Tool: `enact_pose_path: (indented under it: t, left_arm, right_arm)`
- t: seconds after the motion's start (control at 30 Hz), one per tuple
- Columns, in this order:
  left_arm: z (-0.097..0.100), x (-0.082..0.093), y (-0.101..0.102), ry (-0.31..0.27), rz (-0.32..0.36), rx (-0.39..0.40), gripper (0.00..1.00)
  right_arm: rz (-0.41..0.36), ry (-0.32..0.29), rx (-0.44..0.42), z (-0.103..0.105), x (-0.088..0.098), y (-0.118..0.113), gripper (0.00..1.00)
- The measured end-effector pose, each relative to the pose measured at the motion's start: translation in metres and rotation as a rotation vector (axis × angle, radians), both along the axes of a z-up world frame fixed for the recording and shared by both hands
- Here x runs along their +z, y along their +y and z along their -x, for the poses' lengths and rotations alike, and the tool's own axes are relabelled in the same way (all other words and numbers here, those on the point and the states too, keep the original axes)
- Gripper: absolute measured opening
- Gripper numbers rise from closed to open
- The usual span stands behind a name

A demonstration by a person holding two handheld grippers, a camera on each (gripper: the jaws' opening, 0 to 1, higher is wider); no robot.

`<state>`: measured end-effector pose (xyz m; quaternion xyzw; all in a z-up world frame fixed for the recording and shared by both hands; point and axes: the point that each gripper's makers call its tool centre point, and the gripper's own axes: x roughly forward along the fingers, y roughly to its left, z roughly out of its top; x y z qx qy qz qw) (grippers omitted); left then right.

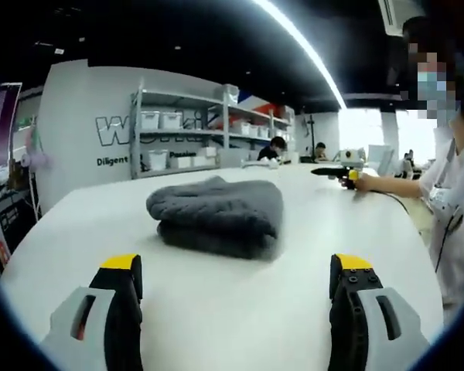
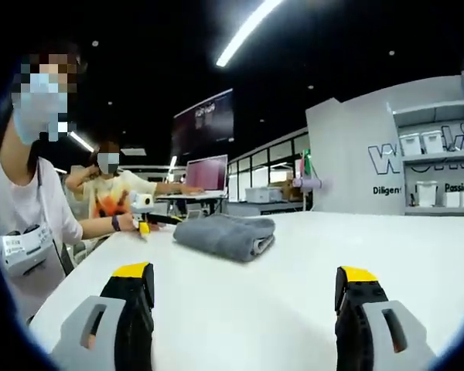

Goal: Fold the towel on the table until its edges align and the towel forms a compact rectangular stack.

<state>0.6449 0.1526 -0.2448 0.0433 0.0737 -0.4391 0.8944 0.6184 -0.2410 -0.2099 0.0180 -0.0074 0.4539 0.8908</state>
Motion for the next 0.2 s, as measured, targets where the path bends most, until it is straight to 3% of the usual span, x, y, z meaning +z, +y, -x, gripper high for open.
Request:
enact_pose_path:
  t: [0.2]
  left_arm:
    - [0.0017,-0.0013,-0.0018,-0.001,-0.002,0.001,0.99]
  right_arm:
    - [0.009,0.005,0.007,0.0001,-0.0023,0.0027,1.0]
